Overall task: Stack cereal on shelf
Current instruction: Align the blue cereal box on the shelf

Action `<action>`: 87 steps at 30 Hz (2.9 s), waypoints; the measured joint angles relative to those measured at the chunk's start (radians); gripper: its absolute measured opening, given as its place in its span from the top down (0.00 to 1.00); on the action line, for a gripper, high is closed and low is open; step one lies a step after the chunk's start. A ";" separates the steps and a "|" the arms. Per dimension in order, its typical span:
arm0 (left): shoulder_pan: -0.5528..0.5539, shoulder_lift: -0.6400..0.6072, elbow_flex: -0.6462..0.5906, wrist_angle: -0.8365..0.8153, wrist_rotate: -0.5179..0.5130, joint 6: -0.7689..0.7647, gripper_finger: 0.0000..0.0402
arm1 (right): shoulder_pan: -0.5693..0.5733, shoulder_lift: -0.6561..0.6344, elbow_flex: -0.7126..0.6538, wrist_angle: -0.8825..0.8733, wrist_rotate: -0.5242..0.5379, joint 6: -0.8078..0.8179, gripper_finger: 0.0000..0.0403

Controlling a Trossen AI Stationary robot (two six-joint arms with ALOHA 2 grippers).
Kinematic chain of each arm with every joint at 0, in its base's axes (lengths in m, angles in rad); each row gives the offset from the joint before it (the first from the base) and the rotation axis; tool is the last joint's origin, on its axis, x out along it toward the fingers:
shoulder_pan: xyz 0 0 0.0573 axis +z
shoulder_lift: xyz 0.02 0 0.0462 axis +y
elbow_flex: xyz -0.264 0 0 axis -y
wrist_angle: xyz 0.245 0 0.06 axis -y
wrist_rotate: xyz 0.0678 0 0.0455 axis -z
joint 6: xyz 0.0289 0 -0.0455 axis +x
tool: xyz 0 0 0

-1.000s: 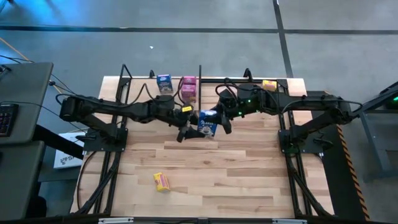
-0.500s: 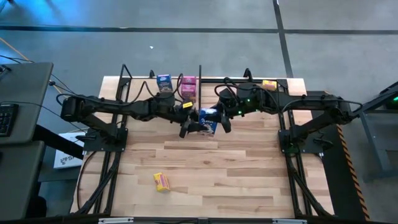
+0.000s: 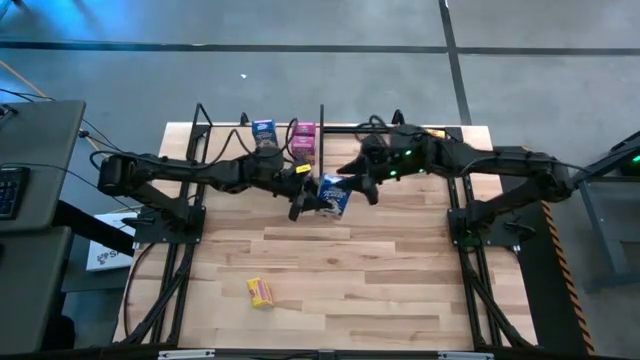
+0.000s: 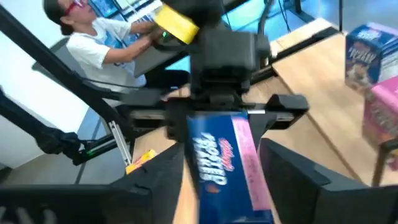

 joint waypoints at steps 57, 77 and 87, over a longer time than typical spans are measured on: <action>0.496 -0.390 -0.933 0.588 -0.377 0.309 0.58 | -0.056 -0.121 0.000 -0.197 0.317 -0.025 0.38; 0.496 -0.148 -0.842 0.654 -0.381 0.433 0.57 | -0.056 -0.121 0.000 -0.197 0.333 -0.037 0.38; 0.496 -0.146 -0.844 0.629 -0.381 0.456 0.47 | -0.056 -0.121 0.000 -0.197 0.338 -0.037 0.38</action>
